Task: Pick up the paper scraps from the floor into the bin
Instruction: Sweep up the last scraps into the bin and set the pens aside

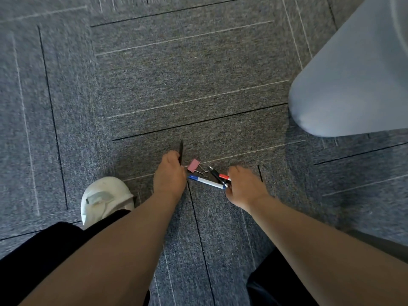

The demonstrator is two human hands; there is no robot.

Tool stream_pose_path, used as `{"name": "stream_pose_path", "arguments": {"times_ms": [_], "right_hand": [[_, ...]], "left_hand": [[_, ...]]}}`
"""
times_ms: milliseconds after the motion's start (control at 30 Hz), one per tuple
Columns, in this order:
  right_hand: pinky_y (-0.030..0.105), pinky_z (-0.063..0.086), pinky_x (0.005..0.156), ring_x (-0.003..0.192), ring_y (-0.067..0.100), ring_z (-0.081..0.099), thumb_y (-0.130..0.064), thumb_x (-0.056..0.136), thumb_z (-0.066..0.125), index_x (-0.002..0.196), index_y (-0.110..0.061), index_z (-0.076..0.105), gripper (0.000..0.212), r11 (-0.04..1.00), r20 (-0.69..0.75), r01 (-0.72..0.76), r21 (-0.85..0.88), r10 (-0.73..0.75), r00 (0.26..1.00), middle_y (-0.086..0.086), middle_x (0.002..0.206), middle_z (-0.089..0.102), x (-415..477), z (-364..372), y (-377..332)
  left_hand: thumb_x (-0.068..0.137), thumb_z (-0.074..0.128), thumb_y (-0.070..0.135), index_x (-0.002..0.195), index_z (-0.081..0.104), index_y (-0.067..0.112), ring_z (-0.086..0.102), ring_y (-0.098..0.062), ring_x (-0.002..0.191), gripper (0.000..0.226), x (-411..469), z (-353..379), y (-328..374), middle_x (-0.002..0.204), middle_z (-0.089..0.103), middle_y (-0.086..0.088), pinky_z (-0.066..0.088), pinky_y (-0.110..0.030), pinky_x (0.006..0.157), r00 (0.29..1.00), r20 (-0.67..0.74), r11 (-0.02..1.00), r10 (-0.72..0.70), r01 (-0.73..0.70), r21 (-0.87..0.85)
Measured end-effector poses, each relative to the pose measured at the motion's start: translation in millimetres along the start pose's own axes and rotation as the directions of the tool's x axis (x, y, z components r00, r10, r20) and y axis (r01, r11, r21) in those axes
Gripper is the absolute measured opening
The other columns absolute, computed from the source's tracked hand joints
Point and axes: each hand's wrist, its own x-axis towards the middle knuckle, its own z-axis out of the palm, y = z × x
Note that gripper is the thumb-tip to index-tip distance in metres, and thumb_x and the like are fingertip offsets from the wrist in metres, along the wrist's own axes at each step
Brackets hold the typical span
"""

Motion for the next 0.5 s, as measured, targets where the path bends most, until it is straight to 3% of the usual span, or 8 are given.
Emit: {"name": "stream_pose_path", "arguments": {"times_ms": [100, 267, 400, 500], "right_hand": [[0.031, 0.047, 0.083, 0.102, 0.021, 0.051, -0.021, 0.082, 0.067, 0.125, -0.013, 0.040, 0.052, 0.997, 0.045, -0.002, -0.072, 0.006, 0.999, 0.004, 0.114, 0.053, -2, 2, 1], [0.025, 0.044, 0.073, 0.098, 0.017, 0.050, -0.025, 0.087, 0.056, 0.122, -0.013, 0.043, 0.039, 0.997, -0.063, -0.016, -0.078, 0.011, 0.998, 0.002, 0.111, 0.054, -4, -9, 4], [0.022, 0.048, 0.063, 0.078, 0.013, 0.053, -0.025, 0.088, 0.056, 0.121, -0.013, 0.043, 0.037, 0.995, -0.052, 0.082, -0.054, -0.084, 0.995, 0.002, 0.109, 0.052, 1, -13, -11], [0.021, 0.050, 0.063, 0.080, 0.012, 0.056, -0.032, 0.090, 0.055, 0.124, -0.016, 0.045, 0.040, 0.983, -0.040, 0.160, -0.091, -0.164, 0.986, 0.001, 0.116, 0.050, 5, -2, -21]], "left_hand": [[0.089, 0.048, 0.009, 0.124, 0.041, 0.003, 0.053, -0.034, 0.098, 0.037, -3, -2, 2, 0.119, 0.049, -0.018, 0.045, -0.045, 0.079, 0.999, -0.029, 0.998, -0.033, 0.032, -0.060], [0.093, 0.043, 0.010, 0.115, 0.043, 0.001, 0.054, -0.036, 0.080, 0.024, -2, -10, 3, 0.120, 0.038, -0.017, 0.037, -0.039, 0.061, 0.996, 0.018, 0.993, 0.085, -0.086, 0.078], [0.090, 0.054, 0.022, 0.120, 0.050, 0.008, 0.057, -0.025, 0.090, 0.033, 13, -18, 0, 0.118, 0.043, -0.006, 0.047, -0.033, 0.071, 0.965, 0.082, 0.967, 0.248, -0.252, 0.034], [0.087, 0.058, 0.039, 0.122, 0.054, 0.016, 0.053, -0.018, 0.095, 0.043, 22, -20, -5, 0.113, 0.044, -0.001, 0.047, -0.031, 0.078, 0.939, 0.188, 0.956, 0.289, -0.292, -0.014]]}}
